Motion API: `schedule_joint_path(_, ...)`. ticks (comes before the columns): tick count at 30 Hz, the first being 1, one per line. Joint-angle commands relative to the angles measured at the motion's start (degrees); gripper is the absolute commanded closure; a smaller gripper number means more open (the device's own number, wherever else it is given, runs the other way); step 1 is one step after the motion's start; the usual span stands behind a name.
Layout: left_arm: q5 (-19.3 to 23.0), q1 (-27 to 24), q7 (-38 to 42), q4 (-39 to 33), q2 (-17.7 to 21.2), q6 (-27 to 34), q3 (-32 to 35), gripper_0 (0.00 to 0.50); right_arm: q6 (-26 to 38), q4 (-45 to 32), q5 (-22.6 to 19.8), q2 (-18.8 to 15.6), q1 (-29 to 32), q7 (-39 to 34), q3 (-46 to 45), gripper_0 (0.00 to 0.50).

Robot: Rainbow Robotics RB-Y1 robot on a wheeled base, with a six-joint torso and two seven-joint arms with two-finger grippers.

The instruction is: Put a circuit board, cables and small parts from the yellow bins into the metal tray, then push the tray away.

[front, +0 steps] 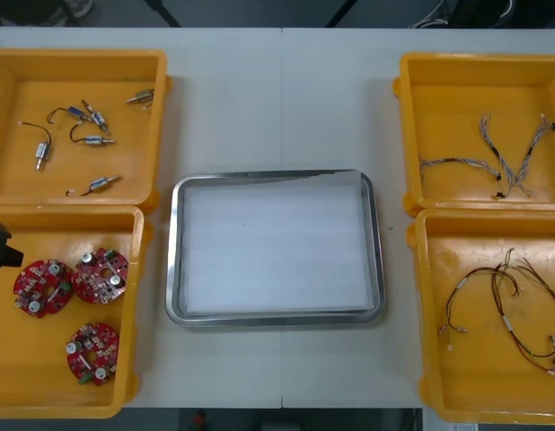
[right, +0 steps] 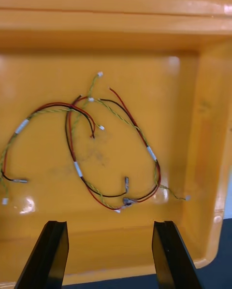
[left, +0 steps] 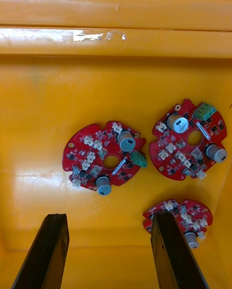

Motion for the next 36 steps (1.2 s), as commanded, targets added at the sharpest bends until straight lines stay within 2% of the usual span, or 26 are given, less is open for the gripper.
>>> schedule_joint_path(1,-1.0,4.6,-4.7,-1.6,2.5,-3.8,-1.6,0.0,-4.2,3.4,-2.5,-4.0,2.4,3.9,-1.7,0.0)
schedule_joint_path(11,-2.3,8.2,-4.6,-1.6,3.2,-9.7,-4.8,0.0,-13.2,13.0,-3.0,-5.4,2.6,17.8,-1.2,0.0)
schedule_joint_path(15,-4.3,9.2,-4.4,-1.6,3.2,-12.3,-6.7,0.0,-17.3,15.3,-1.5,-5.6,3.4,21.9,0.8,0.0)
schedule_joint_path(19,-6.1,10.1,-4.0,-1.5,3.3,-14.6,-8.2,0.0,-22.1,15.9,0.5,-5.9,5.9,22.4,2.9,0.0)
schedule_joint_path(23,-6.9,11.0,-3.8,-1.4,3.3,-15.8,-9.1,0.0,-29.5,16.8,2.1,-6.6,9.9,21.8,6.1,0.0)
schedule_joint_path(24,-7.3,11.3,-3.6,-1.3,3.4,-16.7,-9.7,0.0,-31.9,18.1,1.8,-6.9,10.7,21.9,6.8,0.0)
schedule_joint_path(31,-9.0,11.4,-2.3,-1.2,3.5,-18.6,-12.2,0.0,-35.3,23.2,-2.5,-6.9,11.0,22.9,7.6,0.0)
schedule_joint_path(36,-9.5,11.5,-1.6,-1.2,3.5,-19.0,-13.0,0.0,-37.2,25.1,-2.9,-6.9,11.0,23.1,9.2,0.0)
